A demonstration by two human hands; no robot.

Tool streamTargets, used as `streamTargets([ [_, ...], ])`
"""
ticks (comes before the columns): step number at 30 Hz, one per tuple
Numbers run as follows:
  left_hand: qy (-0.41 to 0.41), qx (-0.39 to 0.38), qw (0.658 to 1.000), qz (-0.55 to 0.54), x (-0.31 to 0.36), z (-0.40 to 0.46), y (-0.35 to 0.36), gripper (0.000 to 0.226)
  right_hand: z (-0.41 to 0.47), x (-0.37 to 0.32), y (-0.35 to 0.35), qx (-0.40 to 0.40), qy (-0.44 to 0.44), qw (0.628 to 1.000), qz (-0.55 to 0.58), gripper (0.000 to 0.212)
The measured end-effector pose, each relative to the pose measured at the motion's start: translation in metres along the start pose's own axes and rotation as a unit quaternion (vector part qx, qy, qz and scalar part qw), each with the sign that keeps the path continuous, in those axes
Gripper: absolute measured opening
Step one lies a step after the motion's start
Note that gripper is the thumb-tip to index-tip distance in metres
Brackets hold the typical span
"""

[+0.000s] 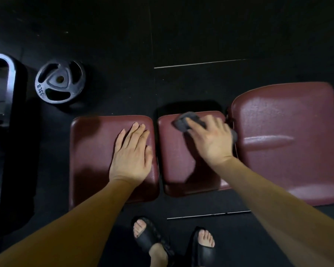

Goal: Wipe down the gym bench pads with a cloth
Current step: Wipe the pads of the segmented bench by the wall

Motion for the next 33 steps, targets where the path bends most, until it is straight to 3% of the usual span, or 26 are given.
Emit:
streamTargets([
  [3, -0.003, -0.001, 1.000, 0.006, 0.001, 0.000, 0.000, 0.056, 0.002, 0.055, -0.007, 0.012, 0.121, 0.993, -0.002, 0.029],
  [6, -0.006, -0.004, 1.000, 0.012, 0.000, 0.000, 0.001, 0.056, 0.006, 0.018, -0.001, 0.019, 0.222, 0.974, 0.047, 0.033],
  [10, 0.006, 0.004, 1.000, 0.016, 0.002, 0.000, 0.000, 0.058, 0.015, -0.092, 0.010, -0.041, 0.043, 0.995, 0.085, 0.032],
  [13, 0.005, 0.009, 1.000, 0.012, 0.002, 0.000, -0.001, 0.057, 0.019, -0.037, 0.003, -0.017, 0.007, 0.998, 0.062, 0.030],
  [17, -0.001, 0.004, 1.000, 0.011, 0.002, 0.000, -0.002, 0.057, 0.014, 0.071, -0.011, 0.005, 0.152, 0.988, 0.031, 0.028],
  [20, -0.002, -0.003, 1.000, 0.018, 0.002, 0.000, 0.000, 0.057, 0.007, 0.056, -0.005, 0.021, 0.316, 0.947, 0.053, 0.031],
  [21, -0.002, -0.007, 1.000, 0.020, 0.002, 0.000, 0.000, 0.057, 0.006, 0.031, -0.002, 0.024, 0.328, 0.942, 0.071, 0.032],
  [25, 0.001, -0.013, 1.000, 0.024, 0.001, 0.000, 0.001, 0.058, 0.006, -0.069, 0.006, -0.039, 0.120, 0.988, 0.091, 0.034],
  [28, -0.005, -0.007, 1.000, 0.012, 0.001, 0.000, 0.000, 0.057, 0.010, -0.019, -0.001, -0.003, 0.046, 0.998, 0.048, 0.029],
  [30, -0.008, -0.010, 1.000, 0.007, 0.000, 0.000, 0.000, 0.057, 0.012, 0.041, -0.007, 0.023, 0.106, 0.994, 0.022, 0.029],
  [33, -0.009, -0.012, 1.000, 0.008, 0.000, 0.000, 0.000, 0.057, 0.001, 0.094, -0.008, 0.022, 0.274, 0.960, 0.042, 0.036],
])
Point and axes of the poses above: each hand's wrist, its own z-axis towards the middle knuckle, its own y-axis out of the palm, x = y × z, the point moved 9 cm from there along z, towards the middle knuckle, and after that the axes turned 12 degrees about y, right-handed, at the moved point
